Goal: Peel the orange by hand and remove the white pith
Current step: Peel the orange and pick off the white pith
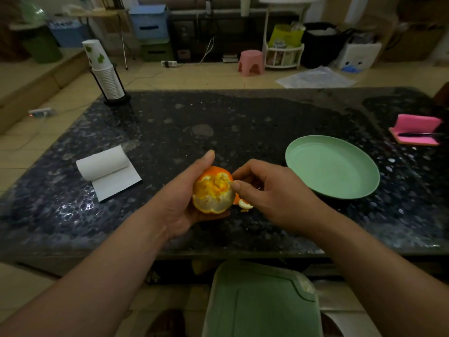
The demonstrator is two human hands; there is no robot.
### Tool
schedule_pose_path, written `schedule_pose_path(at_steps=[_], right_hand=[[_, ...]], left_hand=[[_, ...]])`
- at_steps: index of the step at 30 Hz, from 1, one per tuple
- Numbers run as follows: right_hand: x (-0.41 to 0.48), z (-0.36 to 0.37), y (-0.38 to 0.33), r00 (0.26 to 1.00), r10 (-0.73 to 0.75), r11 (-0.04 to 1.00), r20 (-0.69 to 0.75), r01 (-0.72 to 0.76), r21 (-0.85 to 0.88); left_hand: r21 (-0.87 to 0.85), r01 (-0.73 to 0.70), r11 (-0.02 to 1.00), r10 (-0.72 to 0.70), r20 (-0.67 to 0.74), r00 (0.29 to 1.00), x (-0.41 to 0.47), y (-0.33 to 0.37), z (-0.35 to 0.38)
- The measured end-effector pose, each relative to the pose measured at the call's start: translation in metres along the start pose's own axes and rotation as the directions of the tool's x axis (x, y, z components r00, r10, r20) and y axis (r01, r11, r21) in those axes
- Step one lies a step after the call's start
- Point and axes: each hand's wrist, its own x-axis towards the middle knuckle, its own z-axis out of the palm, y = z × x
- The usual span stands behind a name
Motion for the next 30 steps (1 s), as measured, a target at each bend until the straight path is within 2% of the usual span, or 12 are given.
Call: schedule_pose_path(at_steps=[6,9,13,16,21,24,30], right_hand=[[0.001,0.005,0.0,1.0,-0.018,0.993,-0.024,0.015,-0.116],[0.0,0.008,0.001,0.994,-0.07,0.979,-0.078,0.054,-0.195],[-0.002,0.007,0.0,0.988,-0.107,0.972,-0.112,0.079,-0.223],[-0.004,0.006,0.001,0.983,-0.159,0.957,-0.091,0.131,-0.258],[-0.004,0.006,-0.002,0.966,-0.256,0.875,-0.042,0.213,-0.434],[-0.002,0.006,-0.003,0.954,-0.275,0.893,-0.118,0.209,-0.398],[-0.005,0.001,-0.003,0.982,-0.133,0.987,-0.132,0.119,-0.107]], left_hand=[[0.09,-0.039,0.995,0.042,-0.032,0.999,-0.002,-0.003,0.006],[0.103,-0.094,0.99,0.098,-0.036,0.994,-0.004,-0.005,0.013],[0.09,-0.093,0.992,0.096,-0.023,0.995,-0.003,-0.004,0.013],[0.092,-0.065,0.994,0.068,-0.032,0.997,-0.002,-0.003,0.009],[0.132,-0.078,0.988,0.081,-0.018,0.997,-0.003,-0.003,0.009],[0.114,-0.087,0.99,0.087,0.007,0.996,-0.005,-0.002,0.009],[0.113,-0.084,0.99,0.078,0.05,0.996,-0.006,-0.001,0.005]])
